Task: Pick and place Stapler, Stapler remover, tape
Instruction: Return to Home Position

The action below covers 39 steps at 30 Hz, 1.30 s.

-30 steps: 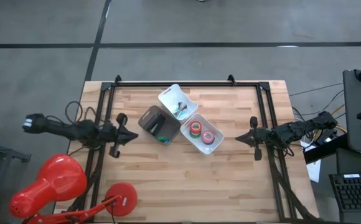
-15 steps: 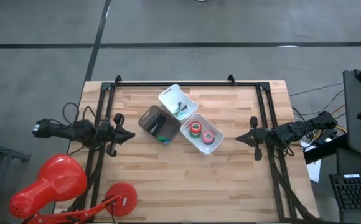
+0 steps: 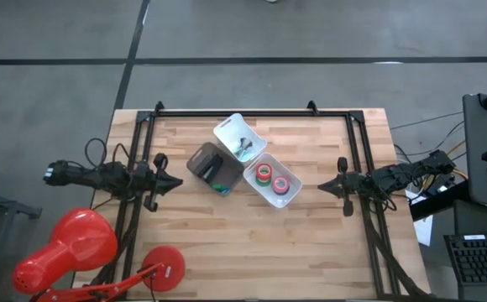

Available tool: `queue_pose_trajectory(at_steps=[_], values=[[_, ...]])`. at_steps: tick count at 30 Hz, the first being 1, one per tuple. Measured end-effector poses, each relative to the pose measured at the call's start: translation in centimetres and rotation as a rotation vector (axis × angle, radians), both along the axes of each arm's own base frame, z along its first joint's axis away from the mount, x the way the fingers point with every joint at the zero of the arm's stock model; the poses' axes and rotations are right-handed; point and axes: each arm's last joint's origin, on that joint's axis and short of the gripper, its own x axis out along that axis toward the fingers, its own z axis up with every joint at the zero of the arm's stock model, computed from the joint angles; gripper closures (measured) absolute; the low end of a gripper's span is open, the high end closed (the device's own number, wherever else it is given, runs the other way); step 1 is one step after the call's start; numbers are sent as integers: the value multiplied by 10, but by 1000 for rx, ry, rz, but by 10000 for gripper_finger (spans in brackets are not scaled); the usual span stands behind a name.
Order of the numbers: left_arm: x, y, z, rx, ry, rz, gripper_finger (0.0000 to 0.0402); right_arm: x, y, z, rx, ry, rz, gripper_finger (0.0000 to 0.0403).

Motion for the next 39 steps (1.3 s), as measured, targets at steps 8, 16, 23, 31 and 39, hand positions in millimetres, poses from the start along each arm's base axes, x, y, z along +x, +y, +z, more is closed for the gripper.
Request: queue_pose_trajectory(at_steps=[8, 16, 23, 31, 39], values=[[0, 0, 0, 0, 0, 0, 381, 0, 0, 0, 0, 0, 0, 394], [0, 0, 0, 0, 1, 0, 376, 0, 0, 0, 0, 0, 0, 394], [0, 0, 0, 0, 1, 0, 378, 0, 0, 0, 0, 0, 0, 394], [0, 0, 0, 0, 1, 0, 376, 0, 0, 0, 0, 0, 0, 394], [0, 0, 0, 0, 1, 0, 383, 0, 0, 0, 0, 0, 0, 394]])
